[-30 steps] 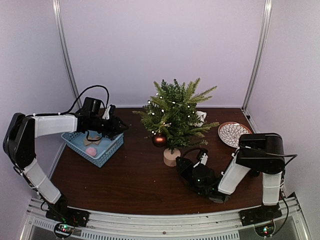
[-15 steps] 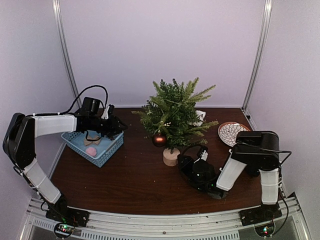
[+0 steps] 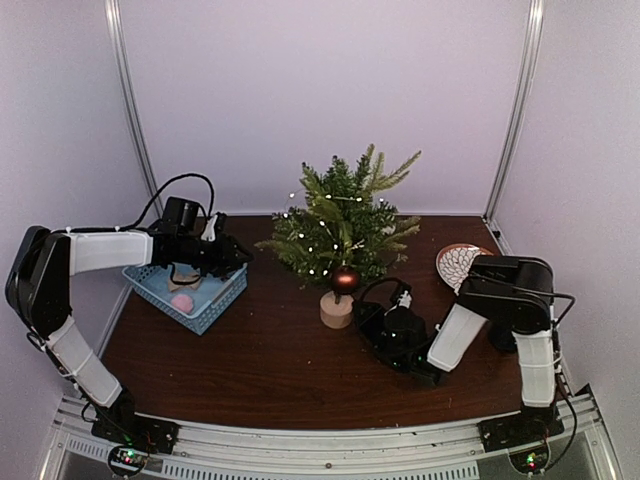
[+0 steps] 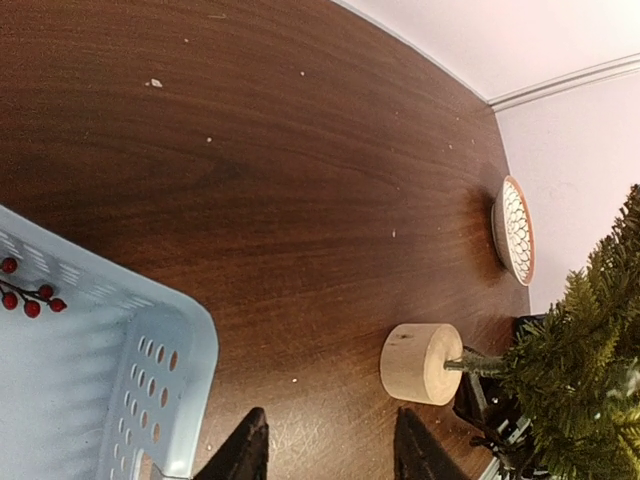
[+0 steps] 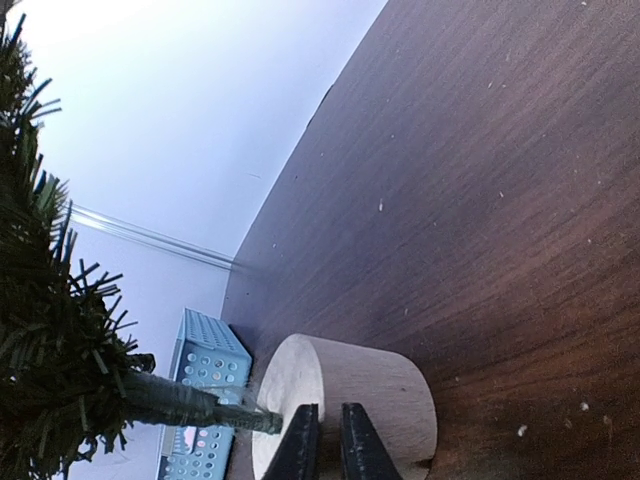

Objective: Decorate the small christmas tree

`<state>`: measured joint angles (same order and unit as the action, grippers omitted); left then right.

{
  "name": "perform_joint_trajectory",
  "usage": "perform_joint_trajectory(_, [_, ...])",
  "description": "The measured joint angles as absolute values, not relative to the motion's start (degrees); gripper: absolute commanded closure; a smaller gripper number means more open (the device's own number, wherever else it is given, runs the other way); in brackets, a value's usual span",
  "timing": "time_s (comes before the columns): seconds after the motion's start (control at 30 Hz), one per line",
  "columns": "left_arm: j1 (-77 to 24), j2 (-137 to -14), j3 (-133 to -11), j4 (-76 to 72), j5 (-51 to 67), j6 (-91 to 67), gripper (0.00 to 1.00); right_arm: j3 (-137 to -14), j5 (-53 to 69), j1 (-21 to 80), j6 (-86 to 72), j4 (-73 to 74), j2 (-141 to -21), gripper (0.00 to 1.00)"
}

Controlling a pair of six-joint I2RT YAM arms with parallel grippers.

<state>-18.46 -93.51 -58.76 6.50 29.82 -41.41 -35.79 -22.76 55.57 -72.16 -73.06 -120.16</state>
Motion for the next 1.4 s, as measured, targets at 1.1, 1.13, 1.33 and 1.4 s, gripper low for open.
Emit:
perform_joint_trajectory(1.1, [-15.40,-93.51,-56.84,6.57,30.72,-40.75,0.56,-50.61,-2.61,45.78,-72.34,-74.43,-130.08,0.86])
perform_joint_trajectory(1.13, [-15.20,-93.45,-56.84,6.63,30.72,-40.73,0.55,-50.22,-2.61,45.60,-72.25,-74.41,-129.88,0.86])
perform_joint_trajectory(1.33, [-13.19,-90.98,-56.66,8.43,30.70,-40.16,0.49,-44.14,-3.68,44.58,-71.33,-73.36,-124.55,0.81])
perform_joint_trajectory(1.4, [-11.92,-89.52,-56.66,9.30,30.70,-39.94,0.47,-41.95,-4.43,44.38,-70.78,-72.90,-121.93,0.78])
